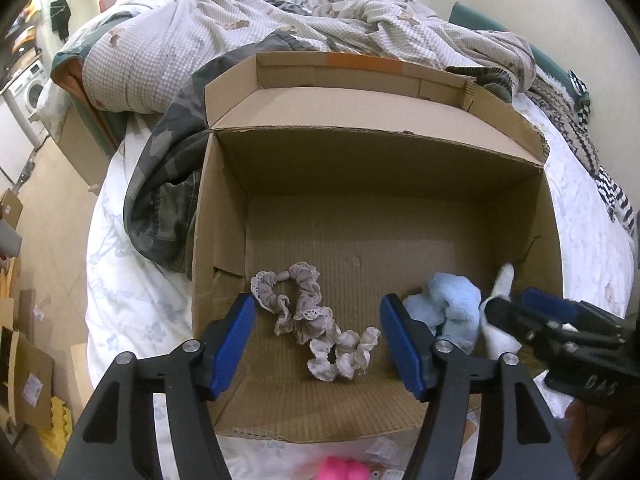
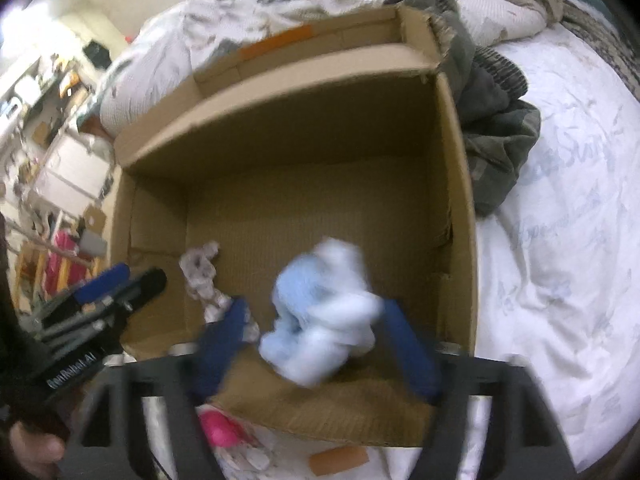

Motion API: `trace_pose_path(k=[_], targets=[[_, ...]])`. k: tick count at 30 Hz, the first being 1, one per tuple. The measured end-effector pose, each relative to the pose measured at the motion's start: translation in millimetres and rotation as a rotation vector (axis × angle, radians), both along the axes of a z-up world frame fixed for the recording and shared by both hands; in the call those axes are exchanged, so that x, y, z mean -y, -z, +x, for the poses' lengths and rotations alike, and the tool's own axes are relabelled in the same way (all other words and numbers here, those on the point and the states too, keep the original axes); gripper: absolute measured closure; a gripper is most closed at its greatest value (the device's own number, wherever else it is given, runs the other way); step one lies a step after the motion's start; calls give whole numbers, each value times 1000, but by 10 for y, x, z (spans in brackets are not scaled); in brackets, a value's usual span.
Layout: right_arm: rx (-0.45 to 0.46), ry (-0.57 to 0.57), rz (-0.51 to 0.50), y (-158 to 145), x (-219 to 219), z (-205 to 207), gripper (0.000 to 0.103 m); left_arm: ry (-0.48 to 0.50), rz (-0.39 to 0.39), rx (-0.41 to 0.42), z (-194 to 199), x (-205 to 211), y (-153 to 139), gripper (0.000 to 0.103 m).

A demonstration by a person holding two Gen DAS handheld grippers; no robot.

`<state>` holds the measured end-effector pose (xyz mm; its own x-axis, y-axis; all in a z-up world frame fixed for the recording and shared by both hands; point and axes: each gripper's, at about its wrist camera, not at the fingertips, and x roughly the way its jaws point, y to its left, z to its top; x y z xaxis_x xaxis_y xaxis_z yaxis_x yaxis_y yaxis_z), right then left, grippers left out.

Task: Organize soft objects
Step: 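Lower both held items into the box and open both tools, then withdraw both tools from the box toward the pink plush toy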

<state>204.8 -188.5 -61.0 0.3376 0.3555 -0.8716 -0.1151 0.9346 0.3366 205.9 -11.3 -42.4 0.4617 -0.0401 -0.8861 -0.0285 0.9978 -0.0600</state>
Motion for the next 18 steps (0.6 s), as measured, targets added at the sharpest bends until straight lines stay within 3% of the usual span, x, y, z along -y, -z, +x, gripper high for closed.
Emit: trace_pose_path(k=[18], targets=[[10,6,5,-42,21,-9,21,-8,17,3,-42,-9,0,41]])
